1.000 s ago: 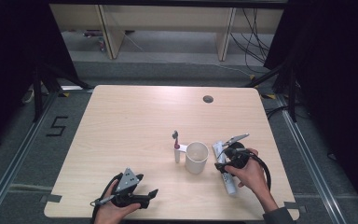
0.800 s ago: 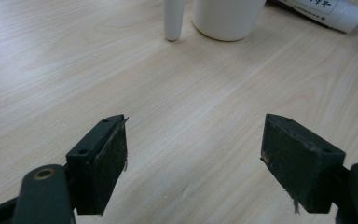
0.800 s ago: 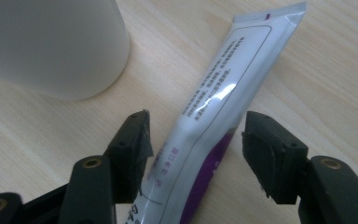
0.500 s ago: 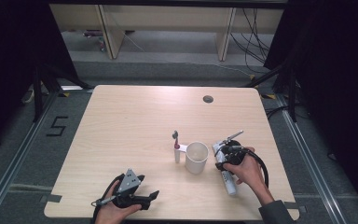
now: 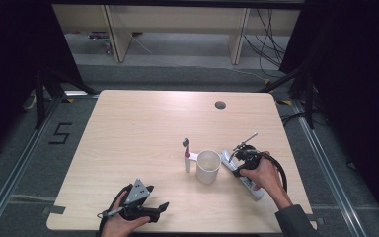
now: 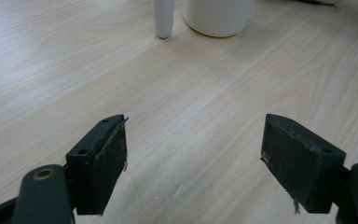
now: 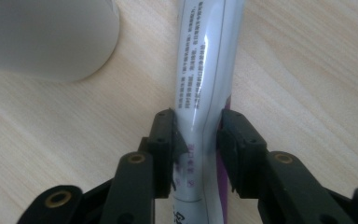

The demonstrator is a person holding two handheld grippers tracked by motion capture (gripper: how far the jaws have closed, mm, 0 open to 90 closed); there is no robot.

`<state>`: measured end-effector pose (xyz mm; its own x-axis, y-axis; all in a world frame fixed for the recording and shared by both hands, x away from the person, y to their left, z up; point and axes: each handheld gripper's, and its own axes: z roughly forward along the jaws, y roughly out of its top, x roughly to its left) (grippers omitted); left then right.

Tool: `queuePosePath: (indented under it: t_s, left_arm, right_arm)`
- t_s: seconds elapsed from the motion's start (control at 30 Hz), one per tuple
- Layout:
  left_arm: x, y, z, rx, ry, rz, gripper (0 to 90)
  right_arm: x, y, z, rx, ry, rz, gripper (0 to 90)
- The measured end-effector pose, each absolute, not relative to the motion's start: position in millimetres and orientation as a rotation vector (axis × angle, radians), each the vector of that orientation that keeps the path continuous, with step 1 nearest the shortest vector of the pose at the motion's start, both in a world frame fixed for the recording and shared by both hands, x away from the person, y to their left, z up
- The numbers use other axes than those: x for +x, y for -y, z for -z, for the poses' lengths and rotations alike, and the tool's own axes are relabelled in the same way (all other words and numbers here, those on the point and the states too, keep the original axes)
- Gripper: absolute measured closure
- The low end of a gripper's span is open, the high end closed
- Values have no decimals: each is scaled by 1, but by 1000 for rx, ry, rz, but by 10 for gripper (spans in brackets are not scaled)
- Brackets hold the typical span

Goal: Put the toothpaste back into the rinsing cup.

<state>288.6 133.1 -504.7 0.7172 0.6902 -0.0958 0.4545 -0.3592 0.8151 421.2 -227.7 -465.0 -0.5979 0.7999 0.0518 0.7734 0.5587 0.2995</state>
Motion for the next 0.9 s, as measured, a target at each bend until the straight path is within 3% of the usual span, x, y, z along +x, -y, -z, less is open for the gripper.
queuePosePath:
  t_s: [0.9]
  left_arm:
    - [288,-132,505,2005,-877,-326,220]
  right_arm:
    - [442,228,462,1274,-2811,-270,740]
